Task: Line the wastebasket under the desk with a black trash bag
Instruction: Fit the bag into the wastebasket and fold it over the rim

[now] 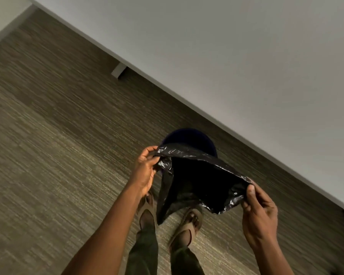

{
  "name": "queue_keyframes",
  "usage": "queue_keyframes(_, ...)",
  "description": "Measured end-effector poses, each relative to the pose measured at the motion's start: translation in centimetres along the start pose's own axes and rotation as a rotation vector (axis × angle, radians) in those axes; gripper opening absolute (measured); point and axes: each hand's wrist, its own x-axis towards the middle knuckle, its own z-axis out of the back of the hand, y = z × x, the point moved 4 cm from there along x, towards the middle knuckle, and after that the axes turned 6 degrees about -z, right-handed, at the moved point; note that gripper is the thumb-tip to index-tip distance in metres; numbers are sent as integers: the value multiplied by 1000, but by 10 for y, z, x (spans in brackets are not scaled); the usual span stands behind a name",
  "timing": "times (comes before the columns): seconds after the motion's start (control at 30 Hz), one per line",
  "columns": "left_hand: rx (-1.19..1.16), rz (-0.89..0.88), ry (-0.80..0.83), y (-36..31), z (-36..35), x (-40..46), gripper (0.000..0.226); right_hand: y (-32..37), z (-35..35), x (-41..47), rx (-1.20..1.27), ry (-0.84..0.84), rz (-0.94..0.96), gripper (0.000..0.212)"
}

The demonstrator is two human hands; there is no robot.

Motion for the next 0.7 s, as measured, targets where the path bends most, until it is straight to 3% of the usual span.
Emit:
queue_keyframes(0.07,101,21,-28,16,9,19,32,-26,-3,13,-77,1,-45,40)
queue_keyframes(0.17,279,79,-80,48,28,43,30,-75,-5,32,-173,-28,-130,17)
queue_keyframes(0.37,449,69,-314,86,34,94,23,-129,-16,97,-96,-259,-324,22)
queue_keyframes(0.47,629,6,-385,83,15,126,26,-126,-36,150,-224,-309,-268,29)
queue_keyframes(0.6,965,-236,-109,67,-8,188,31,-106,-64,222,-355,-360,-169,34)
queue_keyframes(0.7,839,-132,120,63,-14,229,20,-90,-80,267,-669,-336,61,32)
